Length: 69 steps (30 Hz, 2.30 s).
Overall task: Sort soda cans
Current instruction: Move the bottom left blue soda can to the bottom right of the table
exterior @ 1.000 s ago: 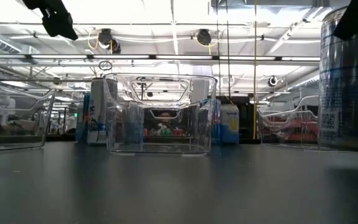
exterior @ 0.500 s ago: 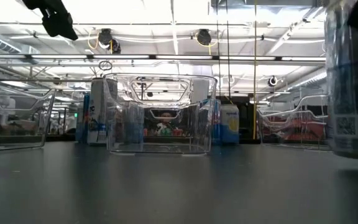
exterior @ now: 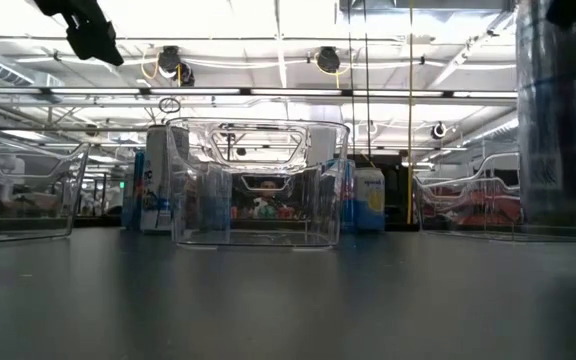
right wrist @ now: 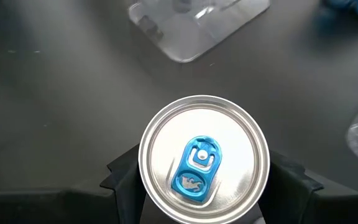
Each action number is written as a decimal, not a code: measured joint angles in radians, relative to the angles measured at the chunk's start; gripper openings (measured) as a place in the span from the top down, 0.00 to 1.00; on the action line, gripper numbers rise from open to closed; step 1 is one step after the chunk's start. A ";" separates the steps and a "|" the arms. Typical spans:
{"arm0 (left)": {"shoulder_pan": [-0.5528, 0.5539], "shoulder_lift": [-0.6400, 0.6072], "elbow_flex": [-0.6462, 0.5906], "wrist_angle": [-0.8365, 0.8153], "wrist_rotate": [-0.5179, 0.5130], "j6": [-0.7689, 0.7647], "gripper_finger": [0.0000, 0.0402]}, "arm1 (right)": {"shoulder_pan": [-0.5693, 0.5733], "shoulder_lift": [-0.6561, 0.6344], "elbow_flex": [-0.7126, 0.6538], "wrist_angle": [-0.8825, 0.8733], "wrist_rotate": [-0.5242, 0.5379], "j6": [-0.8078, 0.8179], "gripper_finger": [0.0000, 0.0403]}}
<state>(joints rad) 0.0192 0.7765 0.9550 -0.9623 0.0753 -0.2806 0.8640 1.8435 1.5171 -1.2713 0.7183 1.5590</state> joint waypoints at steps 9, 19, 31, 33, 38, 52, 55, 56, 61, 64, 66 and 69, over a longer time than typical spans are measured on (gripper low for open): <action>0.000 0.000 0.000 0.001 0.002 0.000 0.19 | -0.002 -0.001 0.038 0.060 0.011 -0.146 0.43; 0.000 0.000 0.000 0.003 0.002 0.000 0.19 | -0.002 -0.002 -0.078 0.223 -0.025 -0.126 0.43; 0.000 0.000 0.000 0.003 0.002 0.000 0.19 | -0.002 -0.002 -0.085 0.243 -0.069 -0.190 0.43; 0.000 0.000 0.000 0.003 0.002 0.000 0.19 | -0.002 -0.002 -0.085 0.243 -0.070 -0.173 0.43; 0.000 0.000 0.000 0.003 0.002 0.000 0.19 | -0.002 -0.002 -0.085 0.248 -0.070 -0.105 0.43; 0.000 0.000 0.000 0.003 0.002 -0.001 0.19 | -0.002 -0.002 -0.085 0.250 -0.070 -0.135 0.38; 0.000 0.000 0.000 0.003 0.002 -0.001 0.19 | -0.002 -0.002 -0.085 0.251 -0.075 -0.135 0.31; 0.000 0.000 0.000 0.003 0.002 -0.001 0.19 | -0.002 -0.002 -0.085 0.250 -0.083 -0.138 0.29; 0.000 0.000 0.000 0.003 0.002 -0.001 0.19 | -0.002 -0.002 -0.080 0.248 -0.095 -0.139 0.21; 0.000 0.000 0.000 0.003 0.002 -0.001 0.19 | -0.002 -0.002 -0.055 0.247 -0.097 -0.151 0.20; 0.000 0.000 0.000 0.003 0.002 -0.001 0.19 | -0.002 -0.002 -0.032 0.247 -0.097 -0.168 0.20; 0.000 0.000 0.000 0.003 0.002 -0.001 0.19 | -0.002 -0.002 0.005 0.247 -0.097 -0.215 0.20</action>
<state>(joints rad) 0.0193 0.7765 0.9550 -0.9592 0.0769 -0.2813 0.8619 1.8416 1.5218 -1.0243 0.6210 1.3440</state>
